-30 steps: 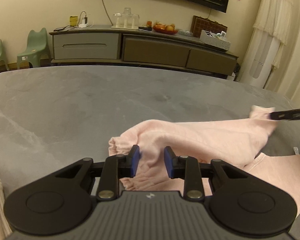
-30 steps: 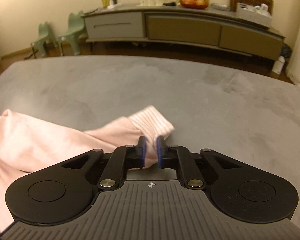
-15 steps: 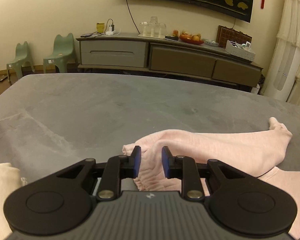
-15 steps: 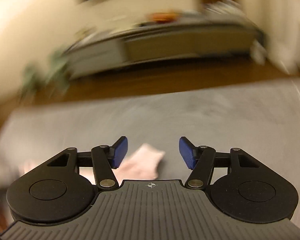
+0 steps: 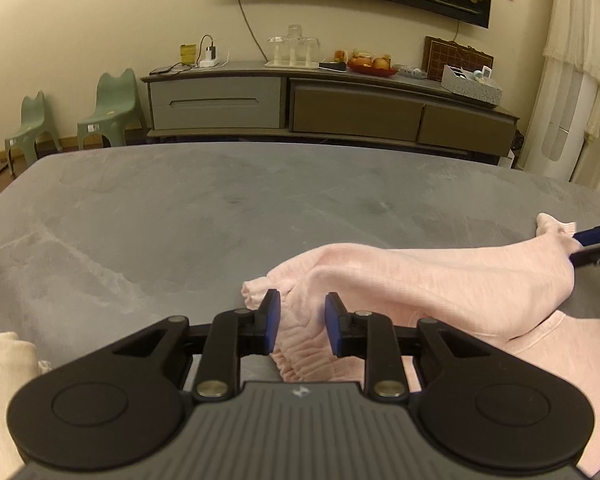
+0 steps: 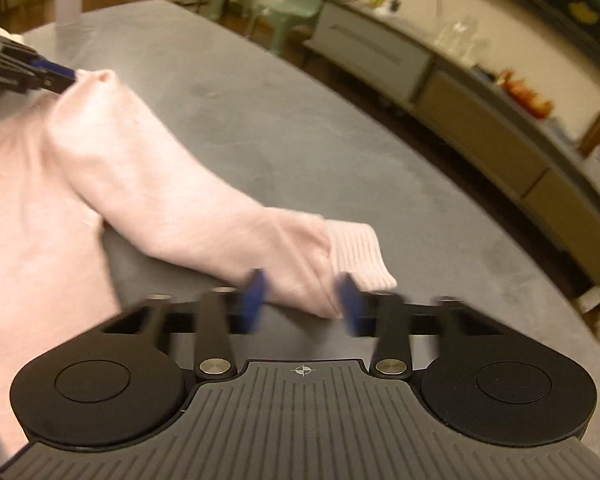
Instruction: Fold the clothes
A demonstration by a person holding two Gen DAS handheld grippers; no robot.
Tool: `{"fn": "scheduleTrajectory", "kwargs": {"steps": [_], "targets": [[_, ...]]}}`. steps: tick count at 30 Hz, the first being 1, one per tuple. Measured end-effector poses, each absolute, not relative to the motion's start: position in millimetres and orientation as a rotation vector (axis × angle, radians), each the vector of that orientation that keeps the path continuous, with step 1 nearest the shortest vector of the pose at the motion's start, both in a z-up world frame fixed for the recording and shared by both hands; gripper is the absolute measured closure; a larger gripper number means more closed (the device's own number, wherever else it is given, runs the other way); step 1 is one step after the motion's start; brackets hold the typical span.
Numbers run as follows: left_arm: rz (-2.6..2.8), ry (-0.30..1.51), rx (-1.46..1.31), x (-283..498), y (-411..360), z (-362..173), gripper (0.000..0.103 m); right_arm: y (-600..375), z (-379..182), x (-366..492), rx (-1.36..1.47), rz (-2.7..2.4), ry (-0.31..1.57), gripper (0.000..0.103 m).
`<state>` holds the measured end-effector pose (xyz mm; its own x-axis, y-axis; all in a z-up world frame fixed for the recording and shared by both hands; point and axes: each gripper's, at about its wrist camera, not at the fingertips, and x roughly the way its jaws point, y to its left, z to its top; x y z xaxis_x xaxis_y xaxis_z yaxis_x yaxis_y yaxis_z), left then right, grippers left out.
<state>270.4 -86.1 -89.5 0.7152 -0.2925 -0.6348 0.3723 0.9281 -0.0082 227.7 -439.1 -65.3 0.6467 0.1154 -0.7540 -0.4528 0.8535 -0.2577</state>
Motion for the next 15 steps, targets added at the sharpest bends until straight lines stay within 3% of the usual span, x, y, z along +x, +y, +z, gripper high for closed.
{"fn": "scheduleTrajectory", "kwargs": {"steps": [1,4,8,11,12,14,15], "targets": [[-0.368,0.675,0.136,270,-88,-90,0.078,-442,-64,228,-0.457,0.345,0.817,0.096],[-0.357,0.662,0.142,268,-89,-89,0.078,-449,-46,218,-0.463,0.369,0.824,0.097],[-0.338,0.65,0.109,270,-84,-84,0.078,-449,31,189,-0.383,0.349,0.811,0.102],[-0.327,0.661,0.117,271,-85,-88,0.078,-450,53,217,-0.333,0.277,0.841,0.102],[-0.321,0.656,0.14,269,-87,-89,0.076,-450,59,226,-0.319,0.255,0.853,0.1],[-0.319,0.645,0.189,266,-92,-91,0.076,-455,35,236,-0.341,0.253,0.898,0.07],[-0.323,0.642,0.203,265,-94,-91,0.076,-457,24,241,-0.352,0.251,0.921,0.061]]}}
